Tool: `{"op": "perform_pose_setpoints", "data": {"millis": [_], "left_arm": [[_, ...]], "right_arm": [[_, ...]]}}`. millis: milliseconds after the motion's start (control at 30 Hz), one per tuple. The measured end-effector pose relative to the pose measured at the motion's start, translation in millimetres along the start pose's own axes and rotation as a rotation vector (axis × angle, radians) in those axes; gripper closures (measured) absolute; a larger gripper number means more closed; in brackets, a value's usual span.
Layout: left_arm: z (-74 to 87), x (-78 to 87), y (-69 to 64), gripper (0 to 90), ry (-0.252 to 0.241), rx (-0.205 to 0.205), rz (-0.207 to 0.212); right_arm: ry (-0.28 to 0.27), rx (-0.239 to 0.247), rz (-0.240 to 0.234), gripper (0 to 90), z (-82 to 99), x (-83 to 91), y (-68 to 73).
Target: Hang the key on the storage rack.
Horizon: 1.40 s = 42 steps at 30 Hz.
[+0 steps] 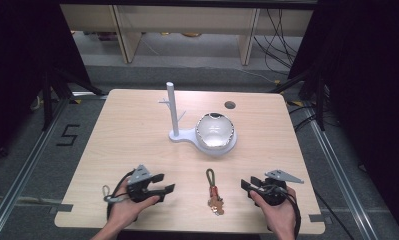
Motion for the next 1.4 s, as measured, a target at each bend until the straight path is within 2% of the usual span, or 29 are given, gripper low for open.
{"op": "perform_pose_setpoints", "data": {"millis": [33, 67, 167, 267, 300, 333, 367, 433, 467, 500, 533, 567, 667, 700, 767, 833, 1000, 1033, 1067, 1133, 1200, 1333, 1367, 1400], "left_arm": [[2.7, 4.2, 4.3, 39.0, -0.017, -0.004, -0.010], [5.4, 9.6, 10.2, 39.0, -0.035, -0.028, -0.022], [12.1, 22.7, 22.2, 39.0, -0.096, -0.021, -0.072], [15.4, 29.0, 26.0, 38.6, -0.137, -0.017, -0.077], [16.0, 29.9, 26.8, 38.5, -0.142, -0.019, -0.084], [17.0, 31.0, 26.8, 38.5, -0.141, -0.010, -0.096], [17.3, 30.9, 28.1, 38.5, -0.145, -0.022, -0.098], [17.0, 31.1, 28.8, 38.4, -0.150, -0.023, -0.100], [17.1, 31.2, 28.5, 38.4, -0.154, -0.023, -0.106], [17.7, 29.9, 27.7, 38.4, -0.167, -0.008, -0.098], [17.4, 30.6, 27.3, 38.4, -0.163, -0.030, -0.110], [17.2, 30.5, 27.3, 38.4, -0.156, -0.041, -0.111], [17.5, 30.7, 26.3, 38.6, -0.158, -0.039, -0.115], [17.6, 30.6, 26.1, 38.6, -0.163, -0.045, -0.115], [18.1, 30.0, 25.6, 38.6, -0.173, -0.045, -0.111], [18.1, 30.7, 24.9, 38.6, -0.166, -0.046, -0.123], [18.3, 30.7, 24.7, 38.6, -0.169, -0.044, -0.121], [18.4, 30.2, 25.0, 38.7, -0.177, -0.042, -0.112], [18.4, 30.3, 25.1, 38.8, -0.177, -0.043, -0.111], [18.4, 30.3, 25.1, 38.8, -0.178, -0.043, -0.113], [18.4, 30.7, 24.7, 38.7, -0.171, -0.045, -0.121], [18.5, 30.2, 24.9, 38.7, -0.177, -0.044, -0.113], [18.5, 30.7, 24.4, 38.7, -0.169, -0.042, -0.122], [18.5, 30.6, 24.3, 38.7, -0.170, -0.043, -0.123]], "right_arm": [[0.034, -0.004, -0.016, 56.2, -2.1, -1.2, 4.0], [0.050, -0.002, -0.021, 56.7, -3.1, -3.4, 6.1], [0.136, -0.016, -0.047, 60.5, -6.6, -10.5, 13.9], [0.220, -0.050, -0.059, 60.4, -9.1, -12.4, 20.3], [0.242, -0.045, -0.048, 60.1, -10.8, -13.7, 21.6], [0.244, -0.021, -0.059, 60.0, -11.7, -14.2, 20.7], [0.268, -0.024, -0.046, 60.1, -13.6, -15.1, 21.8], [0.303, -0.029, -0.044, 60.1, -18.6, -15.9, 24.5], [0.299, 0.011, -0.050, 60.1, -20.5, -17.9, 23.6], [0.315, 0.005, -0.043, 60.1, -23.7, -18.7, 25.8], [0.322, -0.006, -0.058, 60.1, -27.0, -20.1, 28.2], [0.334, 0.003, -0.073, 60.1, -29.2, -21.5, 29.1], [0.355, -0.001, -0.060, 60.9, -33.2, -26.8, 32.9], [0.375, 0.016, -0.054, 61.4, -36.8, -31.5, 35.7], [0.378, 0.005, -0.062, 61.4, -38.7, -34.2, 39.3], [0.405, 0.024, -0.080, 61.4, -40.7, -37.7, 41.5], [0.444, 0.014, -0.079, 61.5, -45.6, -44.9, 48.3], [0.461, 0.004, -0.088, 61.6, -46.8, -46.2, 50.0], [0.494, -0.024, -0.076, 61.7, -47.9, -47.2, 52.0], [0.518, -0.038, -0.075, 62.0, -49.5, -50.6, 54.5], [0.547, -0.028, -0.075, 62.1, -51.5, -53.0, 56.6], [0.567, -0.020, -0.069, 62.1, -54.8, -55.8, 60.4], [0.570, 0.016, -0.082, 62.0, -56.7, -58.6, 61.4], [0.597, -0.003, -0.071, 62.0, -57.8, -59.0, 63.0]]}}
Point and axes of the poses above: each handheld gripper's, and its own axes: x roughly backward along the jaws, z roughly out of its underside, y roughly to its left, the point moved 1 cm from there along -x, roughly forward along the jaws, and after that the axes turned 13 degrees about x, right-handed, at the moved point
